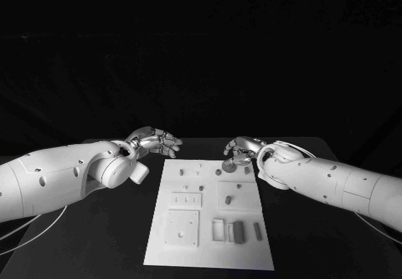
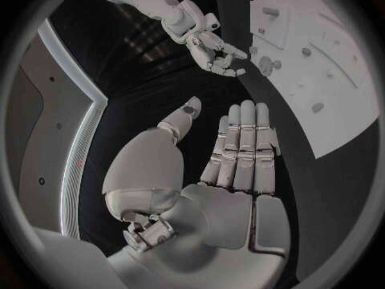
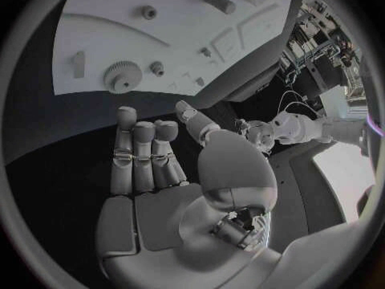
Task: Assemble the parts on the task board
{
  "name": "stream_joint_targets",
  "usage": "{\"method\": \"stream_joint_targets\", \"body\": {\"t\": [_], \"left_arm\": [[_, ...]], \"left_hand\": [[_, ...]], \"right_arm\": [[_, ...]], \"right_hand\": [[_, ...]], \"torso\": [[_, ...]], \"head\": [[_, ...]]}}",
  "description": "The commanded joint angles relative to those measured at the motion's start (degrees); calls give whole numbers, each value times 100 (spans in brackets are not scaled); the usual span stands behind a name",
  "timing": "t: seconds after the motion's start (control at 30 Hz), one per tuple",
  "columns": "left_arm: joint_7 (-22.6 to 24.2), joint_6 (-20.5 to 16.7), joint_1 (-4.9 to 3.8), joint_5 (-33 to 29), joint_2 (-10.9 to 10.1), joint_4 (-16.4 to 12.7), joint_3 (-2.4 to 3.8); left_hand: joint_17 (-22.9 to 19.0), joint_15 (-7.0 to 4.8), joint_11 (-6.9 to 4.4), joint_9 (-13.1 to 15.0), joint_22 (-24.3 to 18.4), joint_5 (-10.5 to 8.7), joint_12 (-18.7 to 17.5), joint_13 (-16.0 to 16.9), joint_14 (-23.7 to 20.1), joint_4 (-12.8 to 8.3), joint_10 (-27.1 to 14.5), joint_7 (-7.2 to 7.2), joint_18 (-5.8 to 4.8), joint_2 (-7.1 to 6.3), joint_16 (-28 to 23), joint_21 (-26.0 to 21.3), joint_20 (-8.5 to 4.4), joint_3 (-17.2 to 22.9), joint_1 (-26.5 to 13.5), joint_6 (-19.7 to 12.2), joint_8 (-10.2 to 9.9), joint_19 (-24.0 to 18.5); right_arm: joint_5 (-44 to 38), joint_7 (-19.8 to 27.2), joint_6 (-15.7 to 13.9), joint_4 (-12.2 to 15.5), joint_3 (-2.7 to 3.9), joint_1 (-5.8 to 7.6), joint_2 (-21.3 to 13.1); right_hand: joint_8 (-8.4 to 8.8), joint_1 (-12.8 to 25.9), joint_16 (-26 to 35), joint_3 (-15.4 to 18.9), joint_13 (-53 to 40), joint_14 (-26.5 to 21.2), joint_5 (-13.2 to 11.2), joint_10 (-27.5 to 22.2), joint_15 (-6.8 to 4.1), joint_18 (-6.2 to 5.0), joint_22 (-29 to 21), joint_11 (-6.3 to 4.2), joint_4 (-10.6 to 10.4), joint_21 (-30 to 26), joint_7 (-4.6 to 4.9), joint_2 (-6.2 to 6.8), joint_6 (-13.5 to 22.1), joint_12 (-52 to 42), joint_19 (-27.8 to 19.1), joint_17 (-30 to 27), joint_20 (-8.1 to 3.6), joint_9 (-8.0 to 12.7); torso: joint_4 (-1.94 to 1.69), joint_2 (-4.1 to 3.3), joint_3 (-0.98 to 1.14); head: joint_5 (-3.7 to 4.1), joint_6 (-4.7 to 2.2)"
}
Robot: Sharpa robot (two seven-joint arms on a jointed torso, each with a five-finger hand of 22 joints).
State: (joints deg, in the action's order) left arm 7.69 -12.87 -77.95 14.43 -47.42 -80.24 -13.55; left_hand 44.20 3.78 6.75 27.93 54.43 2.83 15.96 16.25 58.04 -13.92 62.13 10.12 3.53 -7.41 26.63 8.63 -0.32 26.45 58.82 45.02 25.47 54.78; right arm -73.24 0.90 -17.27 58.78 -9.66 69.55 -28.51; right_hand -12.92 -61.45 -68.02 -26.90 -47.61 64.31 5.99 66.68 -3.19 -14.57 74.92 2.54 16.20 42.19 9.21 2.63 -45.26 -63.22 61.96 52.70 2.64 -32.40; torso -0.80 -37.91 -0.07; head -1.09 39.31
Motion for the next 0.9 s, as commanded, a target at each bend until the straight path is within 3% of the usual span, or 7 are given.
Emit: {"method": "stream_joint_targets", "body": {"t": [0.03, 0.2, 0.43, 0.9], "left_arm": [[92, 48, -20, -19, -7, -74, 6], [92, 45, -24, -19, 12, -102, 8], [90, 49, -24, -15, 23, -105, 8], [93, 53, -25, -10, 48, -95, 12]], "left_hand": [[11, 5, -3, 8, 7, -1, -23, 10, 25, 26, -9, 20, -11, -34, 28, -15, -8, -5, 5, -27, -22, 23], [14, 5, -3, 9, 8, -1, -25, 13, 23, 26, -11, 22, -15, -36, 26, -18, -11, -7, 5, -29, -27, 23], [18, 6, -2, 12, 10, -1, -29, 18, 21, 27, -13, 23, -20, -36, 24, -21, -14, -8, 6, -29, -33, 21], [27, 8, 0, 18, 13, -1, -37, 28, 15, 30, -17, 24, -30, -37, 19, -28, -22, -10, 6, -27, -43, 19]], "right_arm": [[-512, -153, 6, -65, 2, -15, 92], [-787, -287, 82, -68, 3, -33, 158], [-1007, -372, 137, -20, 4, -83, 181], [-1310, -497, 209, -38, 4, -133, 239]], "right_hand": [[51, 53, -50, -34, -12, 92, -19, 49, -30, -43, 146, 10, -1, 64, 7, -11, 47, -51, 20, 20, -56, 19], [90, 66, -164, -42, -52, 173, -20, 95, -29, -43, 148, 13, 1, 195, 11, 19, 40, -171, 91, 77, -103, 54], [146, 74, -466, -50, -236, 264, -20, 85, -13, -43, 147, 32, 3, 476, 28, 47, 12, -474, 177, 245, -195, 115], [185, 80, -667, -63, -318, 287, -21, 101, 3, -43, 142, 49, 4, 682, 44, 76, -5, -638, 202, 365, -251, 162]], "torso": [[-61, -81, 11], [-116, -152, 10], [-160, -208, 5], [-170, -293, -12]], "head": [[13, -15], [30, -23], [63, -38], [96, -74]]}}
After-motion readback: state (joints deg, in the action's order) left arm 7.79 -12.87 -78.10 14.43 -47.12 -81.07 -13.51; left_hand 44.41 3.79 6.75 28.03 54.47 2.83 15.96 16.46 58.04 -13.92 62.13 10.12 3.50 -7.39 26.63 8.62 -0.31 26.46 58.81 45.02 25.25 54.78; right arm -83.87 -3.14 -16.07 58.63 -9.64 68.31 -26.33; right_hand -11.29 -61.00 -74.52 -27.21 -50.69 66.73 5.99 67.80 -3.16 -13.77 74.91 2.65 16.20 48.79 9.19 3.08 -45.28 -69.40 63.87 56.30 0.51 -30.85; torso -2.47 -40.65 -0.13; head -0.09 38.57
